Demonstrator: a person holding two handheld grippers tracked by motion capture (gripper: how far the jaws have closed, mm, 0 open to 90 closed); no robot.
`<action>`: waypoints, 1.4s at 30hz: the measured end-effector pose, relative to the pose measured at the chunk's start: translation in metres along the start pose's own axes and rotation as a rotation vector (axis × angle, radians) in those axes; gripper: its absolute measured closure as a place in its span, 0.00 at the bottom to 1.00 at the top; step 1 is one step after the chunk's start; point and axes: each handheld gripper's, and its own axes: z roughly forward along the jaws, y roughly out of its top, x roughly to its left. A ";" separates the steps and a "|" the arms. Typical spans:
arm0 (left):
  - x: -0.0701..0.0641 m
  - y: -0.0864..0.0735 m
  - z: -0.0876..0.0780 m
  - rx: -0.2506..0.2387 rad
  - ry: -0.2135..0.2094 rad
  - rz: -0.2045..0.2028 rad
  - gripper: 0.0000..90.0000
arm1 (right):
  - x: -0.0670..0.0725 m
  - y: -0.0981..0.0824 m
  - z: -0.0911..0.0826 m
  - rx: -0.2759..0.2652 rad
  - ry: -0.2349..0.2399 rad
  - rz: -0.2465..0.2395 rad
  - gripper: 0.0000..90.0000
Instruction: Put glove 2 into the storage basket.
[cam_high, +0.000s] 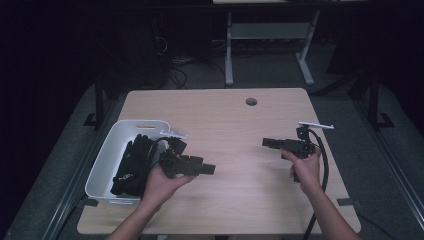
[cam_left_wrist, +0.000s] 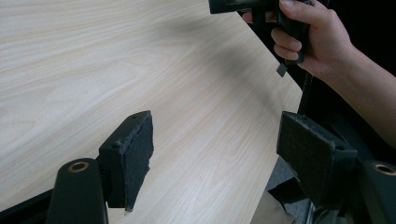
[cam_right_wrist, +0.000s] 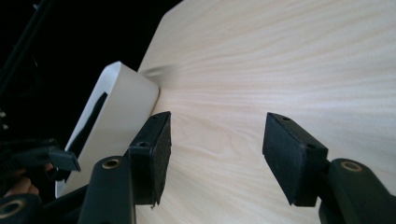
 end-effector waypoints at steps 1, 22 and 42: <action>0.000 0.000 0.000 0.000 0.000 0.000 0.30 | 0.000 0.000 0.000 0.000 0.000 0.000 0.46; -0.002 -0.007 0.016 -0.008 -0.022 0.002 0.30 | -0.030 -0.025 -0.032 0.024 0.007 0.014 0.45; -0.002 -0.014 0.029 -0.014 -0.027 0.010 0.26 | -0.050 -0.045 -0.060 0.001 -0.004 0.020 0.45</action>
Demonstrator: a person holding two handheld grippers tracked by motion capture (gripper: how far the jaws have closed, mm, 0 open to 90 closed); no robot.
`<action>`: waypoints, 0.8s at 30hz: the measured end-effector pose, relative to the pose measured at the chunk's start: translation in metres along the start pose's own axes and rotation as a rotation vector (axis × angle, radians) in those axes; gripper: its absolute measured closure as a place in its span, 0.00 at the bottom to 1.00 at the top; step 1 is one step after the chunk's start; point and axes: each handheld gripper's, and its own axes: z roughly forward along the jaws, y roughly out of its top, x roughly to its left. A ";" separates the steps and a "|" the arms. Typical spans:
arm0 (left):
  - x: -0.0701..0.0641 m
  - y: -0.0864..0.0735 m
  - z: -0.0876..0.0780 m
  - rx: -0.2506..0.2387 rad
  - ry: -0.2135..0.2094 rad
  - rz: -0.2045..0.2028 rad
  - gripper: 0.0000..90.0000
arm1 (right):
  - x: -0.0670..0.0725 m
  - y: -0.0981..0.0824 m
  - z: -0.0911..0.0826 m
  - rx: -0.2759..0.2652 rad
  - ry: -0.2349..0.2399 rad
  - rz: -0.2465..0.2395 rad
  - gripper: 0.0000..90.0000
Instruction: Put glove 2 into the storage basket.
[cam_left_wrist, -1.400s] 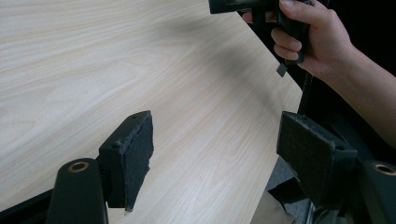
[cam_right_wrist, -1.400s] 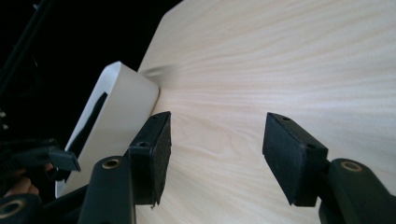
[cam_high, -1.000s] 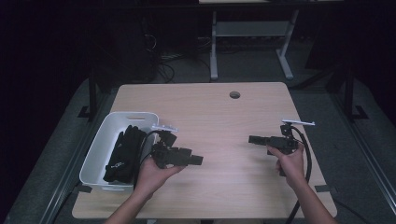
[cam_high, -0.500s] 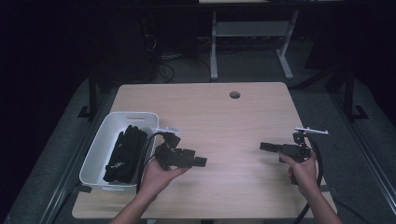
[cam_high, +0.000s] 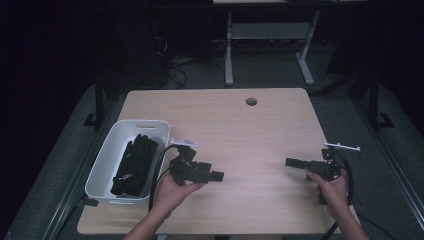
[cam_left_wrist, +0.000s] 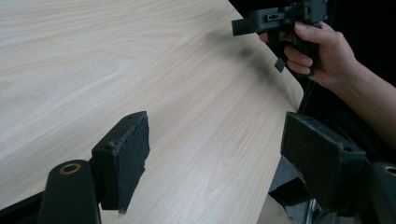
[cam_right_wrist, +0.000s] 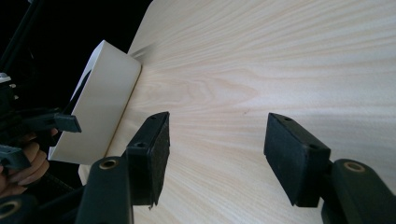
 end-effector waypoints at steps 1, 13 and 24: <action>0.001 -0.001 0.001 0.001 0.002 0.001 0.26 | 0.000 0.000 0.000 0.000 0.000 0.000 0.45; 0.002 -0.011 0.008 -0.006 0.001 0.004 0.26 | -0.003 -0.015 -0.013 -0.015 0.014 0.007 0.44; 0.000 -0.020 0.015 -0.003 -0.005 0.013 0.26 | -0.005 -0.033 -0.024 -0.018 0.015 -0.010 0.43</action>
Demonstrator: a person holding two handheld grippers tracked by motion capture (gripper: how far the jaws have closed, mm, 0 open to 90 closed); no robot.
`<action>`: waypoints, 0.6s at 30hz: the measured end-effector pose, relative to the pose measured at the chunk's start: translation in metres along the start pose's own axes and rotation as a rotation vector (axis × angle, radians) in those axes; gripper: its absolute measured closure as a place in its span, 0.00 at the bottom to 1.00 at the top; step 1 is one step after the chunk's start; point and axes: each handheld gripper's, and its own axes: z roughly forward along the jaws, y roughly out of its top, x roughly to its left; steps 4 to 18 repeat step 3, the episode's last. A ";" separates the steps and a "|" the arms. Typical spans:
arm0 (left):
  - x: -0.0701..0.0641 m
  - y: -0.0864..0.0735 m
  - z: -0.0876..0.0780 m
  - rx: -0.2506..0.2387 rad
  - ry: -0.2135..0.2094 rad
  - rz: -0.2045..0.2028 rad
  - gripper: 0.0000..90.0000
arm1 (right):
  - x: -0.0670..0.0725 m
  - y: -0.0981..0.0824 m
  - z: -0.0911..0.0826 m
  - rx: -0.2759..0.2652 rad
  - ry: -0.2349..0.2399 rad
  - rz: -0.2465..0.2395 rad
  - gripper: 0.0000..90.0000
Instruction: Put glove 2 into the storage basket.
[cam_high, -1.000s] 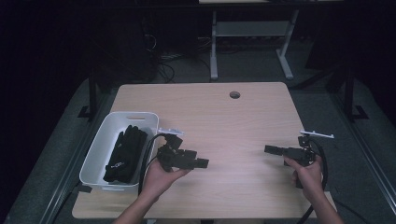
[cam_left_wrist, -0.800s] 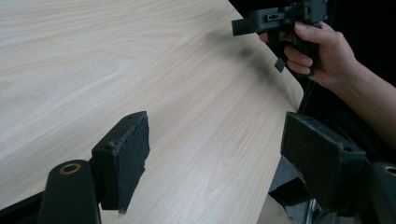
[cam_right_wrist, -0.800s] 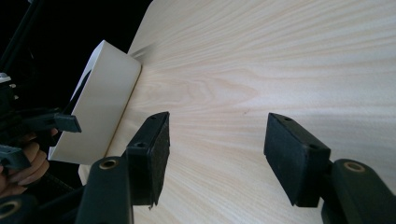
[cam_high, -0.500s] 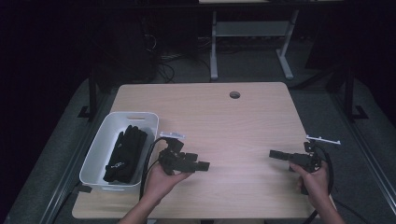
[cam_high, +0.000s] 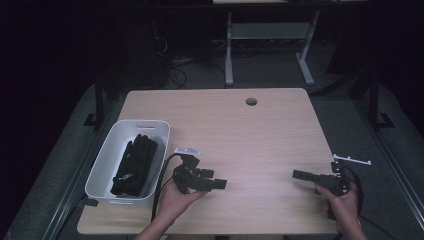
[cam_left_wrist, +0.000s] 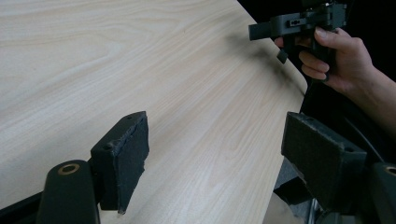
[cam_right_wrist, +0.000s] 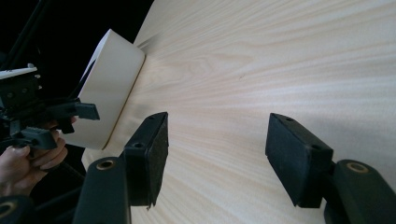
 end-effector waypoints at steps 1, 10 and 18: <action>-0.001 -0.001 0.000 0.003 0.002 0.013 0.26 | 0.000 -0.001 -0.001 0.000 -0.002 -0.005 0.43; -0.002 -0.002 0.000 -0.001 0.002 0.013 0.26 | 0.000 -0.003 -0.001 0.003 -0.006 -0.009 0.43; -0.002 -0.002 0.000 -0.001 0.002 0.013 0.26 | 0.000 -0.003 -0.001 0.003 -0.006 -0.009 0.43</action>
